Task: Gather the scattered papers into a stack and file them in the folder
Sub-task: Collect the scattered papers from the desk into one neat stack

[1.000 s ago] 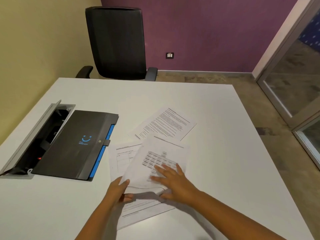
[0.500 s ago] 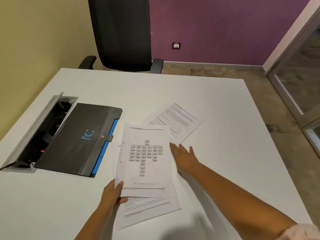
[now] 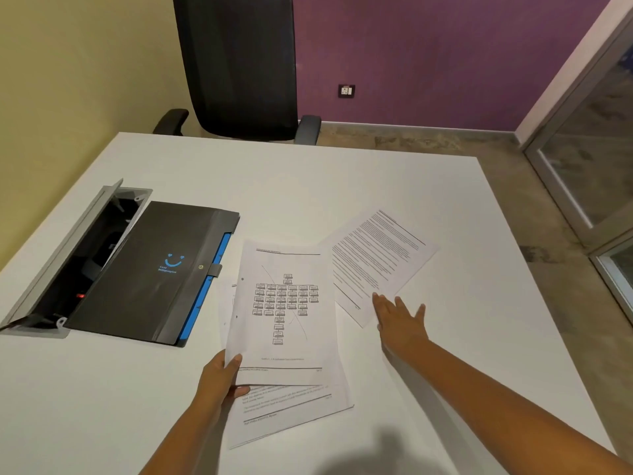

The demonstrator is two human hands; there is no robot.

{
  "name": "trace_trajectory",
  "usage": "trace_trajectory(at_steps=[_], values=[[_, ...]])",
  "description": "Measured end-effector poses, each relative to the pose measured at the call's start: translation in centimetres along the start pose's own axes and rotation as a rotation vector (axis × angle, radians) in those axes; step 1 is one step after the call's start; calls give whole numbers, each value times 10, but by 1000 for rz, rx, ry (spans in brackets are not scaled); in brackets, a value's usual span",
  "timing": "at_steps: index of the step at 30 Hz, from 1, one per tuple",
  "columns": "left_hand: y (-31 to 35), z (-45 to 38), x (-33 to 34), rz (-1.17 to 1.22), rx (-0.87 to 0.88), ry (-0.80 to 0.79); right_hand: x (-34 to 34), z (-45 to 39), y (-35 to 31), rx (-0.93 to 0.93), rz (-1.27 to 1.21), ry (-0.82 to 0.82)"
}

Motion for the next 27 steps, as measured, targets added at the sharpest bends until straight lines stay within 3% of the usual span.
trace_trajectory(at_steps=[11, 17, 24, 27], values=[[12, 16, 18, 69, 28, -7, 36, 59, 59, 106, -58, 158], [23, 31, 30, 103, 31, -33, 73, 70, 43, 48, -201, -67], [18, 41, 34, 115, -1, -37, 68, 89, 43, 65, -266, 46], [8, 44, 34, 77, -44, -47, 52, 96, 59, 73, -660, 142]])
Point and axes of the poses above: each hand's wrist, its own z-axis away from the middle knuckle, its own x-axis out of the palm, y = z × x, the point moved 10 cm from there along -z, towards the middle knuckle, and after that the axes turned 11 degrees about x, right-handed, at the moved point
